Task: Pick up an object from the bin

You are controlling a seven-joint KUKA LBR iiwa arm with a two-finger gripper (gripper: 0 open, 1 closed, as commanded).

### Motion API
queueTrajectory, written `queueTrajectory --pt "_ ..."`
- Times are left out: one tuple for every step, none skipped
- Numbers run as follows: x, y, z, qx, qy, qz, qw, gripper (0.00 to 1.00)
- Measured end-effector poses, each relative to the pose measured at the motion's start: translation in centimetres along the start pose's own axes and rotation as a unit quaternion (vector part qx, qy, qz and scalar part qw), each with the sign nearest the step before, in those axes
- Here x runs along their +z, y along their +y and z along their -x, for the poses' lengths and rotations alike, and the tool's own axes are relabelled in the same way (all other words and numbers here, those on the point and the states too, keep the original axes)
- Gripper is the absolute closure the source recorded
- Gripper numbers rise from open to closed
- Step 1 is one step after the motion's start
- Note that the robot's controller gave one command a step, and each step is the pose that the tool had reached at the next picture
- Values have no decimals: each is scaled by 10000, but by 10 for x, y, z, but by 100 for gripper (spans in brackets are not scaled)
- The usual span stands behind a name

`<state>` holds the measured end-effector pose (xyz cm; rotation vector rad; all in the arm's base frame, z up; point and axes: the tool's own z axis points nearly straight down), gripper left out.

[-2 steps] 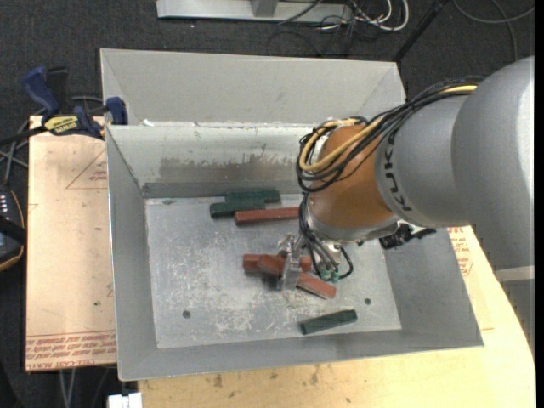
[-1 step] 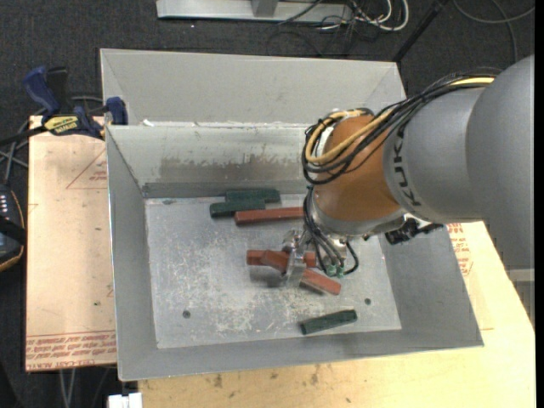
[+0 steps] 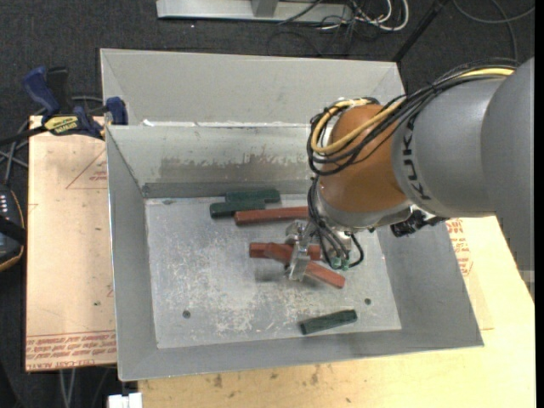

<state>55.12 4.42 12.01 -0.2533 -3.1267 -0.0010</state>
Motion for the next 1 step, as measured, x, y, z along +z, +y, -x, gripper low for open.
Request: queueTrajectory --pt "-20 0 1 -2 -25 6 10000 100"
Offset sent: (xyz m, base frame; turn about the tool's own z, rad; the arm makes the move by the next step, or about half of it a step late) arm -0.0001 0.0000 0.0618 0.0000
